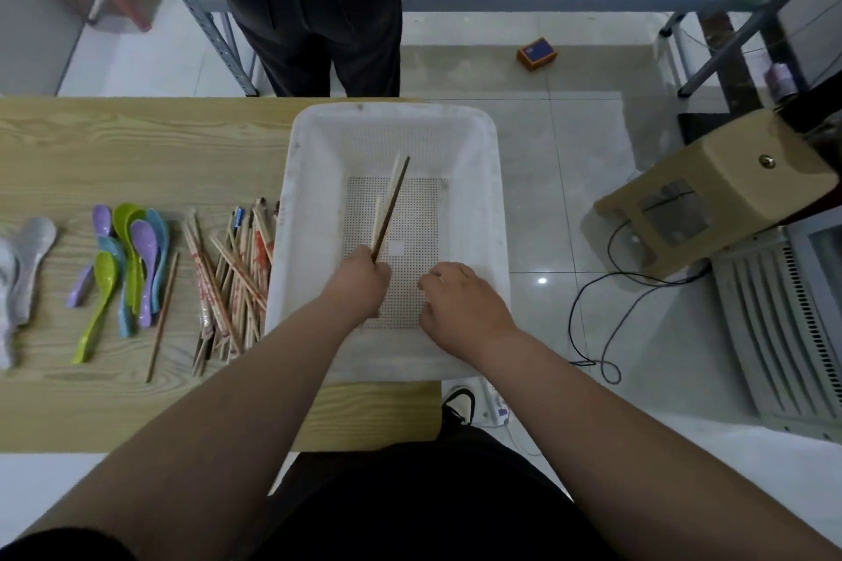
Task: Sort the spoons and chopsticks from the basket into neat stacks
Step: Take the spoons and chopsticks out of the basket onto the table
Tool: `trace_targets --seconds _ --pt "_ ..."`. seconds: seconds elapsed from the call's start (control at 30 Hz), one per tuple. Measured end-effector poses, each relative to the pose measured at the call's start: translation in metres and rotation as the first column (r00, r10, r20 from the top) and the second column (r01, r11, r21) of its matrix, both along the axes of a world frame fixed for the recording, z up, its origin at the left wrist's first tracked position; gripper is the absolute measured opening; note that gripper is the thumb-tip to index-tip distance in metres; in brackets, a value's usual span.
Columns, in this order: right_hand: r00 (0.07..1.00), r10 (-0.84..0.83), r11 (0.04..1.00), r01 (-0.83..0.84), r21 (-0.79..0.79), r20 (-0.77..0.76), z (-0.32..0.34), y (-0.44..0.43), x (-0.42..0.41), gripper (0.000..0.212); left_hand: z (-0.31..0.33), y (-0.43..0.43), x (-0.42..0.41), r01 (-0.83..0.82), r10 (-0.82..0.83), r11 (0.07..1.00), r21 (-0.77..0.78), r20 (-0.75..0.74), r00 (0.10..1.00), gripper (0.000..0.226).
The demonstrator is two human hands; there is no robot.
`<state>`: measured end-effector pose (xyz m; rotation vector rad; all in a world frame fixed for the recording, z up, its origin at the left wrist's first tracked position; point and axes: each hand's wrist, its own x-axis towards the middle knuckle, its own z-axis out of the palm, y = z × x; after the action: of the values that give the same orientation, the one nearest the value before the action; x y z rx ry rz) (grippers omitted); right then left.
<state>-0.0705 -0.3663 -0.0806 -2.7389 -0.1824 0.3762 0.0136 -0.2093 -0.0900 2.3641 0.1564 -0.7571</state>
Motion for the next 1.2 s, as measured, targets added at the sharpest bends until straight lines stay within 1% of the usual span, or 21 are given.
trace_targets --seconds 0.07,0.13,0.17,0.2,0.23,0.3,0.37,0.4,0.47,0.53,0.57,0.6,0.63,0.7,0.77,0.83,0.87,0.93,1.03,1.13,1.2 --pt "0.998 -0.035 0.998 0.038 0.055 -0.048 0.006 0.013 0.005 0.033 0.02 0.026 -0.006 0.011 0.001 0.993 -0.115 0.102 0.995 0.02" --pt "0.998 -0.021 0.996 0.025 0.087 -0.054 0.01 0.034 0.012 0.036 0.038 0.058 -0.015 -0.007 0.048 0.973 -0.229 0.175 0.983 0.022" --pt "0.997 -0.008 0.995 0.015 0.1 -0.071 0.013 0.047 0.016 0.038 0.044 0.076 -0.018 -0.035 0.091 0.964 -0.264 0.2 0.976 0.022" --pt "0.995 0.0 0.993 0.012 0.116 -0.103 0.016 0.062 0.02 0.04 0.05 0.094 -0.021 -0.058 0.119 0.964 -0.259 0.227 0.967 0.021" --pt "0.99 -0.004 0.991 0.023 0.134 -0.138 0.018 0.078 0.024 0.043 0.051 0.112 -0.023 -0.076 0.127 0.976 -0.206 0.249 0.96 0.02" --pt "0.975 -0.056 0.979 0.096 0.181 -0.216 0.021 0.112 0.032 0.053 0.046 0.149 -0.025 -0.086 0.093 0.996 -0.038 0.264 0.96 0.02" --pt "0.943 -0.154 0.943 0.229 0.24 -0.295 0.024 0.145 0.039 0.064 0.029 0.184 -0.027 -0.113 0.097 0.992 0.062 0.217 0.971 0.021" --pt "0.924 -0.2 0.923 0.29 0.253 -0.326 0.025 0.16 0.042 0.066 0.02 0.199 -0.026 -0.129 0.108 0.987 0.098 0.2 0.974 0.021" --pt "0.906 -0.249 0.918 0.333 0.214 -0.343 0.025 0.182 0.045 0.066 0.0 0.221 -0.023 -0.135 0.107 0.979 0.151 0.182 0.977 0.02" --pt "0.899 -0.281 0.925 0.347 0.153 -0.336 0.024 0.195 0.044 0.076 -0.014 0.232 -0.016 -0.127 0.104 0.979 0.16 0.141 0.985 0.02" --pt "0.894 -0.301 0.923 0.361 0.135 -0.332 0.023 0.199 0.044 0.081 -0.018 0.236 -0.012 -0.112 0.096 0.979 0.171 0.102 0.99 0.025" --pt "0.888 -0.321 0.918 0.377 0.122 -0.329 0.022 0.202 0.044 0.084 -0.022 0.239 -0.009 -0.072 0.059 0.976 0.205 0.066 0.996 0.033" --pt "0.881 -0.339 0.913 0.393 0.109 -0.331 0.021 0.204 0.043 0.086 -0.027 0.244 -0.007 0.003 -0.019 0.965 0.263 0.059 0.998 0.041" --pt "0.866 -0.373 0.903 0.421 0.085 -0.333 0.02 0.209 0.043 0.087 -0.036 0.255 -0.006 0.16 -0.218 0.91 0.382 0.113 0.969 0.055" --pt "0.858 -0.404 0.892 0.446 0.07 -0.318 0.022 0.214 0.042 0.087 -0.041 0.266 -0.006 0.221 -0.298 0.904 0.366 0.169 0.94 0.069" --pt "0.854 -0.425 0.885 0.462 0.064 -0.3 0.023 0.221 0.04 0.088 -0.044 0.273 -0.005 0.294 -0.358 0.9 0.321 0.161 0.92 0.078" --pt "0.854 -0.432 0.883 0.466 0.059 -0.291 0.025 0.224 0.038 0.088 -0.045 0.275 -0.004 0.335 -0.394 0.89 0.309 0.152 0.907 0.079" --pt "0.852 -0.445 0.88 0.474 0.044 -0.275 0.026 0.229 0.036 0.088 -0.045 0.277 -0.003 0.387 -0.449 0.869 0.308 0.163 0.879 0.077" --pt "0.848 -0.454 0.878 0.478 0.025 -0.272 0.029 0.232 0.034 0.087 -0.043 0.289 -0.007 0.395 -0.49 0.849 0.351 0.243 0.837 0.072" --pt "0.847 -0.458 0.88 0.475 -0.003 -0.27 0.031 0.233 0.031 0.087 -0.049 0.305 -0.016 0.341 -0.434 0.871 0.354 0.226 0.872 0.069" --pt "0.847 -0.461 0.879 0.476 -0.009 -0.263 0.031 0.234 0.03 0.087 -0.053 0.311 -0.02 0.34 -0.432 0.87 0.356 0.221 0.875 0.067"
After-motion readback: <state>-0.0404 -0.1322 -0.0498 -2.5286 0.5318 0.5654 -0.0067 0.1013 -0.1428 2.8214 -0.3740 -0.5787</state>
